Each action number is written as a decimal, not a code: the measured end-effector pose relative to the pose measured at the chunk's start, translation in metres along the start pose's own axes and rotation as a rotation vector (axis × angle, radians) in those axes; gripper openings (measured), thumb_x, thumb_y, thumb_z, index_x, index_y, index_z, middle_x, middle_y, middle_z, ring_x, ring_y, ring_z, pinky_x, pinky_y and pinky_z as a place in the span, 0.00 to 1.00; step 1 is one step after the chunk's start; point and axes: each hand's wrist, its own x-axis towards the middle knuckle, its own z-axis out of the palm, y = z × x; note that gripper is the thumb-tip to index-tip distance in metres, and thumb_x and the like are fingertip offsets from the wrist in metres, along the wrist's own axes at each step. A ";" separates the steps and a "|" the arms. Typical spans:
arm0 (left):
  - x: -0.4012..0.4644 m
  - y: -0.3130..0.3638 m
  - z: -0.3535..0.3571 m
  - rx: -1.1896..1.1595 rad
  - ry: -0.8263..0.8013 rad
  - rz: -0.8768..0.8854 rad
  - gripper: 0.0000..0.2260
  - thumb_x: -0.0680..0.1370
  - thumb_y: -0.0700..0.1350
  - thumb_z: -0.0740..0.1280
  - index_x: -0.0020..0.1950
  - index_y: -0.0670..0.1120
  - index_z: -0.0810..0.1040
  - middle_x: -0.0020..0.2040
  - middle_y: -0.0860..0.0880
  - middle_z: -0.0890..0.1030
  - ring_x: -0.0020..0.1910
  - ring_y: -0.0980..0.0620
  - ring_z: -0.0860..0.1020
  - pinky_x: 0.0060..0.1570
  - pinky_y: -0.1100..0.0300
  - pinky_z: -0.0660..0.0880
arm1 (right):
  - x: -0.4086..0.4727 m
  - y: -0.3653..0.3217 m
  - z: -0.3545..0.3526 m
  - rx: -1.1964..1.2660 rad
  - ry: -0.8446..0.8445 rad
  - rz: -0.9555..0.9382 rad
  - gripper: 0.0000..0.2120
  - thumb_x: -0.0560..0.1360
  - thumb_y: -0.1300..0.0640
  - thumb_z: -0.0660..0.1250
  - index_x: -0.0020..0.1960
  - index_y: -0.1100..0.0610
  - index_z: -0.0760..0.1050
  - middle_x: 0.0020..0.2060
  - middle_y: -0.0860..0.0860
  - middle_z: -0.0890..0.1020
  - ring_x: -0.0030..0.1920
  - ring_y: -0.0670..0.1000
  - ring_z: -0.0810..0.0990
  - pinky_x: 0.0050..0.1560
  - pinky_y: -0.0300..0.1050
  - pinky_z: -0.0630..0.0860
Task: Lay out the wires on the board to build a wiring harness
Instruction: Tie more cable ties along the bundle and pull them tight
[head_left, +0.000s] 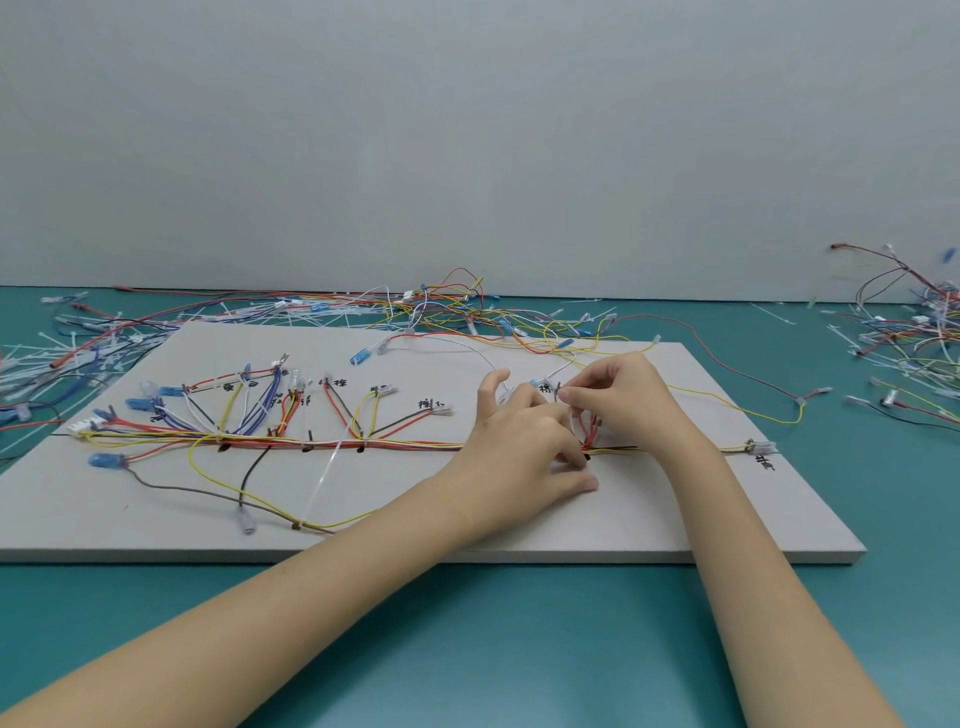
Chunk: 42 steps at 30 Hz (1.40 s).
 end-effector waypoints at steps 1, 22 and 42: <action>0.000 0.001 0.000 0.005 0.001 -0.003 0.14 0.76 0.62 0.64 0.51 0.58 0.83 0.47 0.60 0.72 0.60 0.55 0.66 0.67 0.52 0.34 | 0.000 0.000 0.000 -0.001 -0.001 0.002 0.05 0.72 0.62 0.72 0.38 0.62 0.83 0.27 0.50 0.81 0.31 0.48 0.75 0.37 0.42 0.72; 0.003 0.011 0.012 0.146 0.010 0.136 0.11 0.83 0.48 0.54 0.58 0.43 0.72 0.57 0.45 0.74 0.56 0.45 0.71 0.52 0.52 0.65 | -0.002 -0.001 -0.007 0.051 -0.082 0.037 0.07 0.74 0.62 0.71 0.39 0.65 0.82 0.22 0.47 0.78 0.22 0.41 0.72 0.25 0.30 0.68; 0.029 -0.004 0.008 -1.239 -0.178 -0.447 0.08 0.81 0.38 0.62 0.44 0.38 0.76 0.41 0.40 0.81 0.37 0.47 0.81 0.41 0.61 0.80 | -0.005 -0.004 -0.016 -0.094 -0.158 0.030 0.08 0.74 0.62 0.70 0.41 0.65 0.83 0.29 0.54 0.80 0.24 0.38 0.72 0.27 0.29 0.68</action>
